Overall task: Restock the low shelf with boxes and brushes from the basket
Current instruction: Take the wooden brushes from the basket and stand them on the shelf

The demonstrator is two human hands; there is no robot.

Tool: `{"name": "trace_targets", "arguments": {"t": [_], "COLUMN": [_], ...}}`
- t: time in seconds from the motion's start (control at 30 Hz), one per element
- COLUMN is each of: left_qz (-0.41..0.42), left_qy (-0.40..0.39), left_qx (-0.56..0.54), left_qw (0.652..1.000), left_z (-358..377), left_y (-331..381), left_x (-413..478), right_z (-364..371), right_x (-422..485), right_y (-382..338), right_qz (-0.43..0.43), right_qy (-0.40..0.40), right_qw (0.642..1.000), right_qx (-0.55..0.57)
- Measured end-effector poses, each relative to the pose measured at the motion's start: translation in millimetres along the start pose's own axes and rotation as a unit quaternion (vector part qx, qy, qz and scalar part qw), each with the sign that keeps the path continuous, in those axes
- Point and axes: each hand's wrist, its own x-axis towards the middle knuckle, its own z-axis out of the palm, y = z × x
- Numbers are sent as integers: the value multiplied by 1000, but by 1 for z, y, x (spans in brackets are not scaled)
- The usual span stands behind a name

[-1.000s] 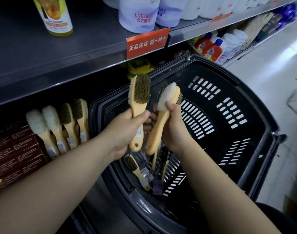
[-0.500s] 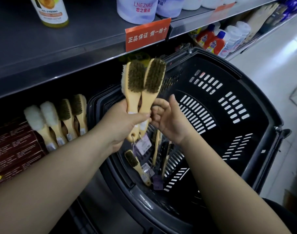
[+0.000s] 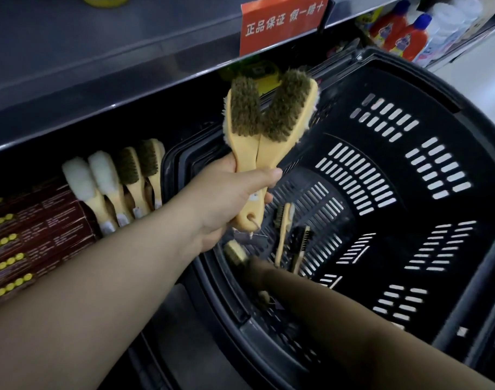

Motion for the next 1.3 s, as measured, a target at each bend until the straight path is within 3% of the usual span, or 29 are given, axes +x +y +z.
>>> {"name": "trace_targets", "arguments": {"t": [0.13,0.27,0.4,0.5,0.57,0.6,0.67,0.73,0.83,0.97,1.17,1.3], "left_qz": [-1,14,11,3,-10,-15,-18,-22,-29,-30,-29,-41], "left_qy": [6,-11,-15,-2,11,18,28,35,46,17,-31,-73], "left_qx": [-24,-5,7,-13,-44,-60,-90,-115,-106,-96,-71,-45], "left_qw": [1000,1000,1000,1000,999,998,995,992,993,995,997,995], "left_z": [1,2,1,1,2,3,4,4,3,7,8,5], "left_y": [2,2,2,4,6,7,8,7,5,0,-1,1], "left_x": [0,-3,-8,-10,-9,-9,-9,-8,-6,-9,-17,-18], "right_z": [-9,-15,-29,-67,-103,-120,-142,-149,-144,-135,-126,-125], "right_x": [-1,-6,-23,-54,-87,-106,-146,-181,-213,-229,-224,-222], "right_y": [9,11,0,-23,-36,-40,-41,-37,-30,-29,-40,-40], "right_qz": [-4,-27,-19,-31,-63,-83,-120,-156,-239,-335,-323,-328], "right_qy": [9,-31,-127,-65,11,35,22,5,64,114,235,267], "right_qw": [999,997,990,983,949,915,820,761,741,743,767,761], "right_qx": [41,67,54,166,309,394,560,630,624,568,502,491]}}
